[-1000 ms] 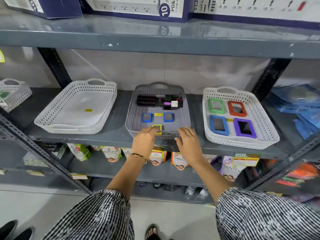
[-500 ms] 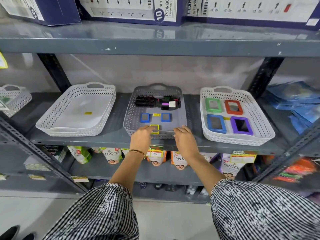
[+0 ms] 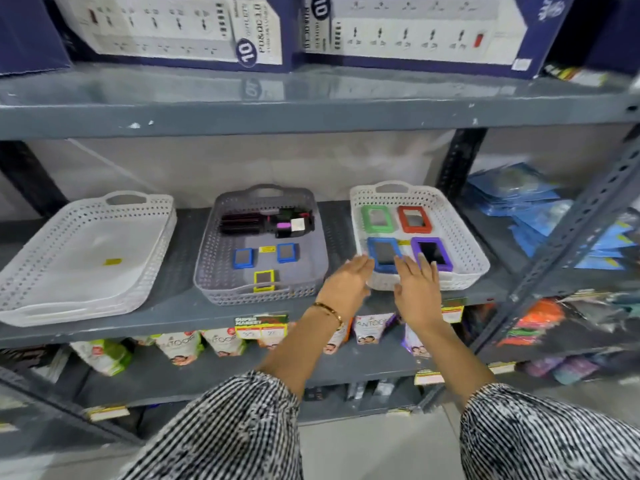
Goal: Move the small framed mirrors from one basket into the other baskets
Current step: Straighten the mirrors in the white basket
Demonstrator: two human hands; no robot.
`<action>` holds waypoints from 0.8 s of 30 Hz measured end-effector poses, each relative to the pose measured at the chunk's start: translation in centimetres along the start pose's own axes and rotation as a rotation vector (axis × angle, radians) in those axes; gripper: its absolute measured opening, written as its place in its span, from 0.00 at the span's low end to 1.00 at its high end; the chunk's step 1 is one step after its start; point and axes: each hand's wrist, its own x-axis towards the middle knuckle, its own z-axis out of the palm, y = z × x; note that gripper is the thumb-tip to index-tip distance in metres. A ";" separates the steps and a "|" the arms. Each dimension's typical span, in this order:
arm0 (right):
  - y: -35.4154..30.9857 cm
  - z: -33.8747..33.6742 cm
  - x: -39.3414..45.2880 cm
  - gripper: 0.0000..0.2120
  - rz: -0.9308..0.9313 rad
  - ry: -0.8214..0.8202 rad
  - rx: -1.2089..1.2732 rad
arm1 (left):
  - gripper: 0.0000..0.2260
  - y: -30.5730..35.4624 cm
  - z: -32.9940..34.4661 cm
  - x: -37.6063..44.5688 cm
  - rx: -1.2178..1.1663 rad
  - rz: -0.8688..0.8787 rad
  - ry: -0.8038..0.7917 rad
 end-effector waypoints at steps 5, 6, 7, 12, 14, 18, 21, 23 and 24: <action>3.0 -0.1 1.0 0.26 -0.041 -0.083 -0.046 | 0.28 0.8 2.9 2.6 0.117 0.031 -0.197; 3.3 -0.2 1.2 0.26 -0.047 -0.086 -0.033 | 0.28 0.8 3.3 2.8 0.130 0.035 -0.194; 3.6 -0.3 1.4 0.27 -0.058 -0.090 -0.023 | 0.28 0.9 3.6 2.9 0.141 0.039 -0.183; 4.8 -1.0 1.9 0.27 -0.079 -0.136 -0.039 | 0.28 2.1 4.6 2.8 0.163 0.015 -0.166; 5.1 -1.4 2.0 0.26 -0.079 -0.145 -0.048 | 0.28 2.7 5.1 2.8 0.161 0.004 -0.160; 5.5 -2.1 2.2 0.25 -0.086 -0.166 -0.077 | 0.34 3.4 5.6 3.0 0.172 0.004 -0.153; 5.7 -2.2 2.3 0.26 -0.081 -0.168 -0.057 | 0.31 3.7 5.4 3.0 0.154 -0.004 -0.162; 5.5 -2.2 2.3 0.26 -0.072 -0.167 -0.054 | 0.30 3.7 5.2 2.9 0.154 0.000 -0.164; 5.6 -1.9 2.4 0.26 -0.071 -0.167 -0.060 | 0.29 3.4 5.5 3.2 0.164 0.005 -0.158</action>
